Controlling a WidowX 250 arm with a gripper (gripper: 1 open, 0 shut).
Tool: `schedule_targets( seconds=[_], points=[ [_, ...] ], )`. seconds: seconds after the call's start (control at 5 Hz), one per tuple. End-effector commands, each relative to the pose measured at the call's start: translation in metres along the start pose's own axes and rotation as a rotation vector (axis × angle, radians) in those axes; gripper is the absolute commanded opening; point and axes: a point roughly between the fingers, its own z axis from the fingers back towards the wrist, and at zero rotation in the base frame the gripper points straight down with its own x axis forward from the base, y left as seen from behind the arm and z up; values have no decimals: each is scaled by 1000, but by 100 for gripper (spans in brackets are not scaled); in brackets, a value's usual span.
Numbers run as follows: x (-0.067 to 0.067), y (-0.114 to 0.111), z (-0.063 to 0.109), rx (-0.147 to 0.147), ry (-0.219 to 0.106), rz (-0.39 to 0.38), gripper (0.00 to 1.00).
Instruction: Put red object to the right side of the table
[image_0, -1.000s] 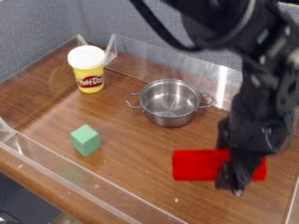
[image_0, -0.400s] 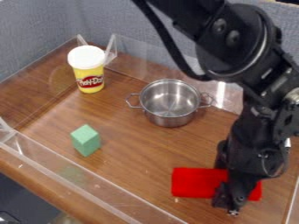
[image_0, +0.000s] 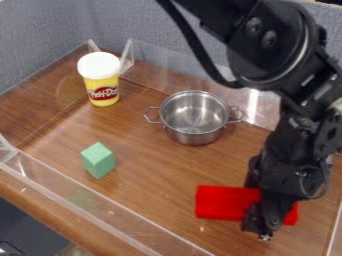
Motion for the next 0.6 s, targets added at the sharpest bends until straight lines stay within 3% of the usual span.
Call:
schedule_targets(
  seconds=[0.0, 0.4],
  points=[
    [8, 11, 20, 60, -63, 2, 0],
    [9, 12, 13, 60, -64, -8, 0]
  ],
)
